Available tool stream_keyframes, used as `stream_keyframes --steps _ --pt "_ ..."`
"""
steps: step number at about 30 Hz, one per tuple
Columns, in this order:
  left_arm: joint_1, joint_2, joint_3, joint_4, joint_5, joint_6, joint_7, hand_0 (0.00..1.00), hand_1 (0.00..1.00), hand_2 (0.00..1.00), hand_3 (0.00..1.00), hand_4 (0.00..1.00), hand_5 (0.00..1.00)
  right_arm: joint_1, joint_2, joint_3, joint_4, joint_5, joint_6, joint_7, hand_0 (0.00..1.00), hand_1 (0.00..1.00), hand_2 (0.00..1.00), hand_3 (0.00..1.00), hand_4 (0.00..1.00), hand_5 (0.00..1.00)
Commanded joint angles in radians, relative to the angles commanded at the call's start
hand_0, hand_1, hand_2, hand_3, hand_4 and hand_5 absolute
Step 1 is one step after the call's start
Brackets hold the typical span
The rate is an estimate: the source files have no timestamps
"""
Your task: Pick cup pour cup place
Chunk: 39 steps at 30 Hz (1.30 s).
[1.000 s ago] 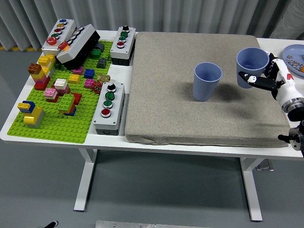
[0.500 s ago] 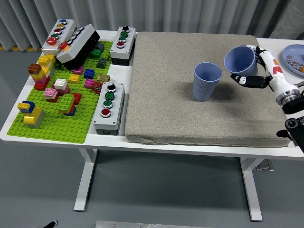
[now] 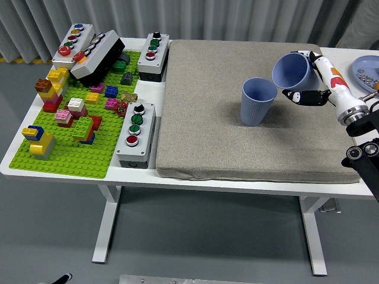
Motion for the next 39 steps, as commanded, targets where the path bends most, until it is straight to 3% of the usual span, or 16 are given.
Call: stream_keyframes --steps 11,39 --pt "0.0 0.001 0.001 0.0 -0.001 0.0 0.0 0.817 0.775 0.814 0.743 0.541 0.998 0.015 -0.012 -0.027 -0.003 -0.19 -0.028 -0.013 0.778 0.658 0.539 0.649 0.752 0.114" --pt "-0.002 0.005 0.002 0.0 -0.001 0.001 0.001 0.816 0.777 0.815 0.743 0.542 0.998 0.053 -0.01 -0.087 -0.009 -0.226 -0.043 -0.034 0.783 0.662 0.539 0.645 0.754 0.118"
